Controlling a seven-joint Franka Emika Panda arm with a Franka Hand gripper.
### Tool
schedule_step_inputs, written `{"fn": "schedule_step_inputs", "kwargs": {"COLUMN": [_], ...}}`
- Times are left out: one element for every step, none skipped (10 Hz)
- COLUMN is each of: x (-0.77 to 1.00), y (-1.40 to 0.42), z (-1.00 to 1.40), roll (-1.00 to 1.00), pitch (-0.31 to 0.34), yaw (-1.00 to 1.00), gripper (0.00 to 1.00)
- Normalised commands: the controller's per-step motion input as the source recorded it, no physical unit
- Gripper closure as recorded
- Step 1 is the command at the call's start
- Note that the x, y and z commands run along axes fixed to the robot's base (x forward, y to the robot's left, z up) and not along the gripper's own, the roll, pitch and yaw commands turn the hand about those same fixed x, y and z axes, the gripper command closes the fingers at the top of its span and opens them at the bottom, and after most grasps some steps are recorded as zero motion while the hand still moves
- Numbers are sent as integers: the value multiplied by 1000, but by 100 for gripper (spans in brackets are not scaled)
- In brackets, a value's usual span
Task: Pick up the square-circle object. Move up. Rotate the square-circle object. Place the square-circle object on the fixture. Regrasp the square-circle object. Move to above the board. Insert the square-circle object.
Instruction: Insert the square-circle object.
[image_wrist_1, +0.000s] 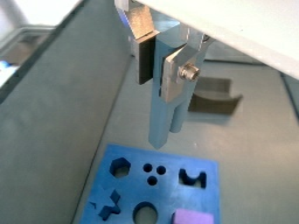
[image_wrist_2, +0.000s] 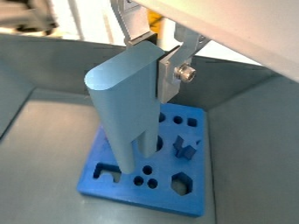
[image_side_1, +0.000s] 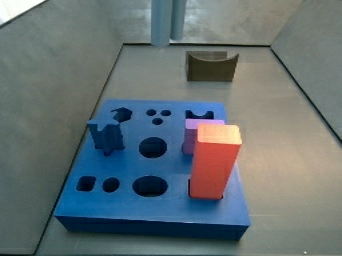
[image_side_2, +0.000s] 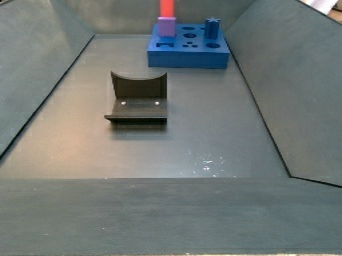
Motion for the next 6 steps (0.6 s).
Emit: {"fn": "schedule_step_inputs", "kwargs": {"x": [0, 0, 0, 0, 0, 0], "y": [-240, -349, -331, -306, -274, -234], "z": [-206, -243, -251, -234, -209, -200], "roll": [0, 0, 0, 0, 0, 0], "pitch": [0, -19, -37, -23, 0, 0], "yaw": [-929, -860, -869, -894, -920, -940], "gripper": [100, 100, 100, 100, 100, 100]}}
